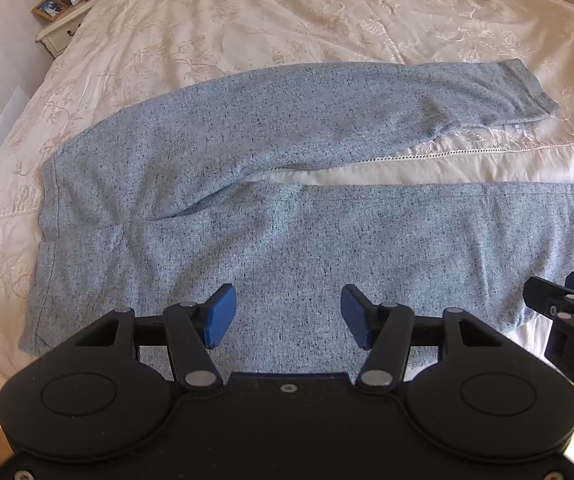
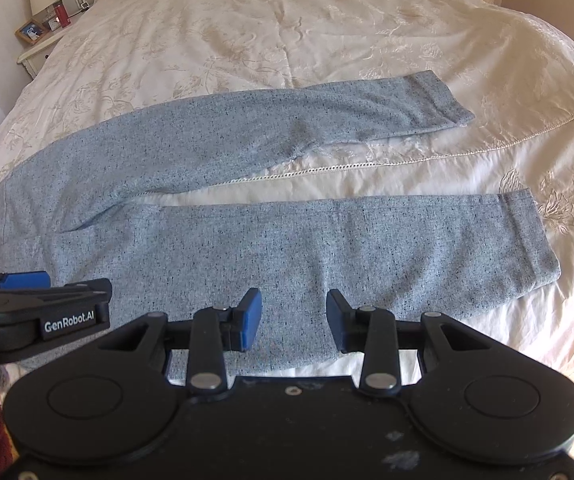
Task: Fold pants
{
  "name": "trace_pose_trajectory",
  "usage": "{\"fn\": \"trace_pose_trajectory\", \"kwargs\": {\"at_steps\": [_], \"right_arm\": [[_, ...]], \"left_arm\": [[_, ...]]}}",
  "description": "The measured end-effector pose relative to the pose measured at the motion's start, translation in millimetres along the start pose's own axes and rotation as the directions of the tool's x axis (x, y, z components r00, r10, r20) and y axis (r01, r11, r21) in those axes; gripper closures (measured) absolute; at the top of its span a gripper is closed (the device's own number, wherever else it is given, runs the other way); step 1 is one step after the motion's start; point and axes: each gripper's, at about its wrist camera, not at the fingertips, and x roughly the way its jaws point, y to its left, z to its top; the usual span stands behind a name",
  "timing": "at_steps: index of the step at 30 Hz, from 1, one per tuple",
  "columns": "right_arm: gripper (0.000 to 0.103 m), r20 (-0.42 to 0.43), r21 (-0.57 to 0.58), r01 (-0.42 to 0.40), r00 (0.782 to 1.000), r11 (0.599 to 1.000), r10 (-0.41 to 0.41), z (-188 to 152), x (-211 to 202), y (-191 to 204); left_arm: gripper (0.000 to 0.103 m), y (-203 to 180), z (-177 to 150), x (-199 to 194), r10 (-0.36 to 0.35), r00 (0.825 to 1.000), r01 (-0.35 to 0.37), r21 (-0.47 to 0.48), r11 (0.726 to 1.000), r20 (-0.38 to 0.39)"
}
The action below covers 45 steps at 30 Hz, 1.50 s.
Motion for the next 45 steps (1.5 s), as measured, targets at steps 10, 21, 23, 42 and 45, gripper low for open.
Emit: {"fn": "trace_pose_trajectory", "kwargs": {"at_steps": [10,21,23,42,45], "right_arm": [[0.065,-0.068,0.085,0.059,0.996,0.995,-0.053,-3.3,37.3,-26.7],[0.065,-0.103,0.166,0.234,0.970,0.958,-0.219,4.9,70.9,-207.3],[0.065,-0.094,0.154,0.244,0.968,0.957,-0.232,11.4,76.7,-239.6],[0.098,-0.286,0.033,-0.118,0.950,0.992,0.123,70.0,164.8,-363.1],[0.099,-0.302,-0.016,-0.199,0.935,0.980,0.185,79.0,134.5,-354.8]], "left_arm": [[0.046,7.6,6.3,30.9,0.040,0.996,-0.036,0.057,0.998,-0.076],[0.046,-38.0,13.9,36.5,0.094,0.989,-0.099,-0.040,0.994,-0.112],[0.046,-55.0,15.5,35.8,0.084,0.989,-0.093,-0.066,0.993,-0.123],[0.046,-141.4,21.6,26.4,0.146,0.978,-0.171,-0.171,0.970,-0.150],[0.046,-147.7,22.5,26.4,0.143,0.979,-0.167,-0.168,0.972,-0.147]]}}
